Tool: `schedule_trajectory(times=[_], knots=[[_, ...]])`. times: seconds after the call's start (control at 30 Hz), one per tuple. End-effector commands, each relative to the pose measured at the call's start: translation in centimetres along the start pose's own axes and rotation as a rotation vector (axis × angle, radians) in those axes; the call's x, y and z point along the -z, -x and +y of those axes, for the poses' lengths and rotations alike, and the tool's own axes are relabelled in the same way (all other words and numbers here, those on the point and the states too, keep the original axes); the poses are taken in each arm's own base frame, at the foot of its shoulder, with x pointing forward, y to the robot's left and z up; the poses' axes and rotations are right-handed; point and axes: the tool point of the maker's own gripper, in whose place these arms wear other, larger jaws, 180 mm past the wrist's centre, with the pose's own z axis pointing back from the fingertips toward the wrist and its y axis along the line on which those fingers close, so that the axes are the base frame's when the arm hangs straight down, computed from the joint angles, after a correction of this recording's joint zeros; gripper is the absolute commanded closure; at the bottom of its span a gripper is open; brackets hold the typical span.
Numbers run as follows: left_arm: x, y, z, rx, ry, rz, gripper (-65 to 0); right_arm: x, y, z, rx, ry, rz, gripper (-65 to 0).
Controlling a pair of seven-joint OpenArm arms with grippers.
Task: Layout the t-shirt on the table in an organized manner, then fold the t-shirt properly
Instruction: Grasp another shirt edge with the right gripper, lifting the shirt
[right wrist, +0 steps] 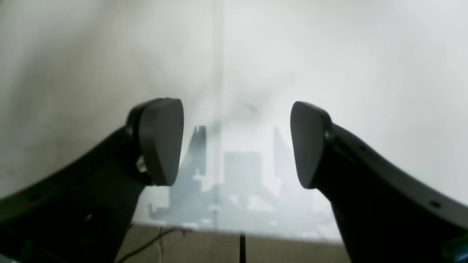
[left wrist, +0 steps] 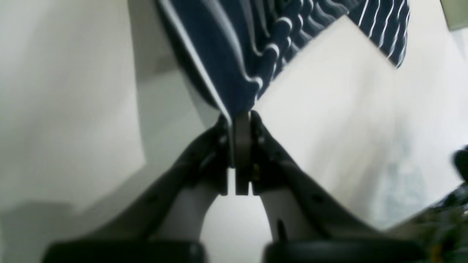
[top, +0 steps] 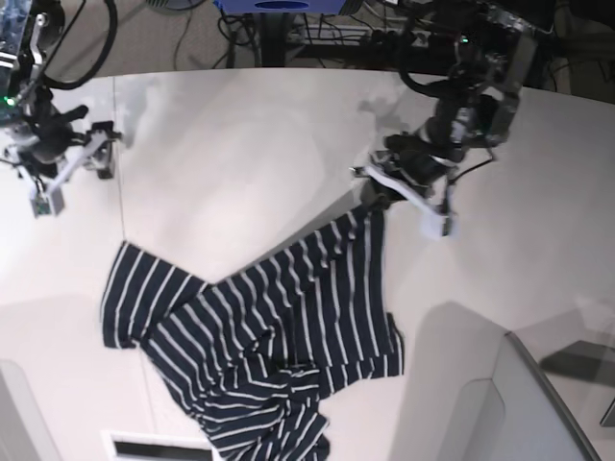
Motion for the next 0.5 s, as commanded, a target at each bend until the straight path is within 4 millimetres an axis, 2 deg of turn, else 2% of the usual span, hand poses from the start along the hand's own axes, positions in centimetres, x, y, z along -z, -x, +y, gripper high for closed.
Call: schedule_trajectory(times=[0.0, 0.1, 0.17, 0.27, 0.37, 0.47], knots=[[-0.9, -2.3, -0.1, -0.010, 0.015, -0.055, 0.0, -0.2, -2.8, 0.1, -0.027, -0.004, -0.076, -43.2], [-2.8, -3.7, 1.3, -0.047, -0.010, -0.067, 0.0, 0.2, -6.5, 0.9, -0.046, -0.021, -0.149, -43.2], [-4.1, -5.0, 1.3, -0.045, -0.012, -0.100, 0.0, 0.3, -8.6, 1.3, -0.058, -0.030, -0.188, -43.2], [-5.7, -6.7, 0.9, -0.028, -0.008, -0.142, 0.0, 0.6, -10.8, 2.2, -0.079, -0.052, -0.226, -43.4], [-6.5, -7.3, 0.5, -0.022, -0.004, -0.139, 0.0, 1.9, -11.5, 3.2, -0.084, -0.085, -0.217, -43.7], [-6.6, -7.1, 0.6, -0.025, -0.007, -0.127, 0.0, 4.3, -11.4, 2.9, -0.044, -0.101, -0.169, -44.0]])
